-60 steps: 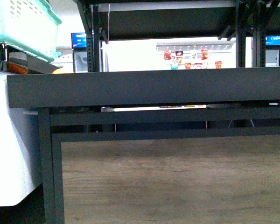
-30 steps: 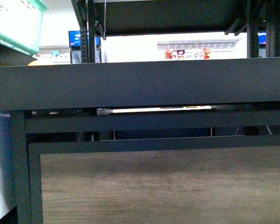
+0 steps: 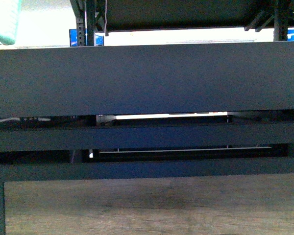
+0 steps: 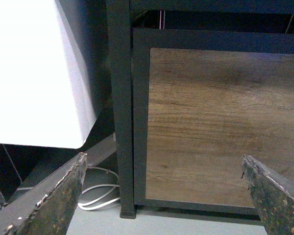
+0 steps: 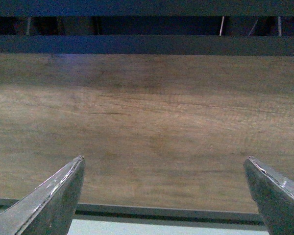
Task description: Pick lemon from shelf
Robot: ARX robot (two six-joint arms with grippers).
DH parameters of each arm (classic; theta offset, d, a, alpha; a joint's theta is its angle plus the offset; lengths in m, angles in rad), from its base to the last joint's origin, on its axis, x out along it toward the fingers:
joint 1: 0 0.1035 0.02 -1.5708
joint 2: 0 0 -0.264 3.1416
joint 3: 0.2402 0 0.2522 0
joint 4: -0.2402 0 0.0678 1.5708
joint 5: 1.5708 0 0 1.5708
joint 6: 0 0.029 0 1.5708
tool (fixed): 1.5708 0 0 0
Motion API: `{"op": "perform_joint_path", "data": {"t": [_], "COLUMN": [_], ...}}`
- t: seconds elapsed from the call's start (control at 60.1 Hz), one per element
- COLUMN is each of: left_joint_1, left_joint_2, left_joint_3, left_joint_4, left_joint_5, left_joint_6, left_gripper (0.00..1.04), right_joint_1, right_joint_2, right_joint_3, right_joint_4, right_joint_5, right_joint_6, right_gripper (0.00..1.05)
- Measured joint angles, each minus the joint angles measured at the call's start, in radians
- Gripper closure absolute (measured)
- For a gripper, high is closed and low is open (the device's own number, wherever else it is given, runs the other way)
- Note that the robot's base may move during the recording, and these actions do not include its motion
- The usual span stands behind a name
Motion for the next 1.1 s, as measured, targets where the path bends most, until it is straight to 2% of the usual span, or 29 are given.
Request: {"op": "perform_joint_path", "data": {"t": [1.098], "left_joint_1": [0.0], "left_joint_2": [0.0], "left_joint_3": [0.0], "left_joint_4": [0.0], "left_joint_5": [0.0], "left_joint_6": [0.0], "left_gripper": [0.08], "right_joint_1": [0.0], "right_joint_2": [0.0], "right_joint_3": [0.0], "right_joint_4": [0.0], "right_joint_5": [0.001], "right_joint_6": [0.0], "right_gripper": [0.07]}}
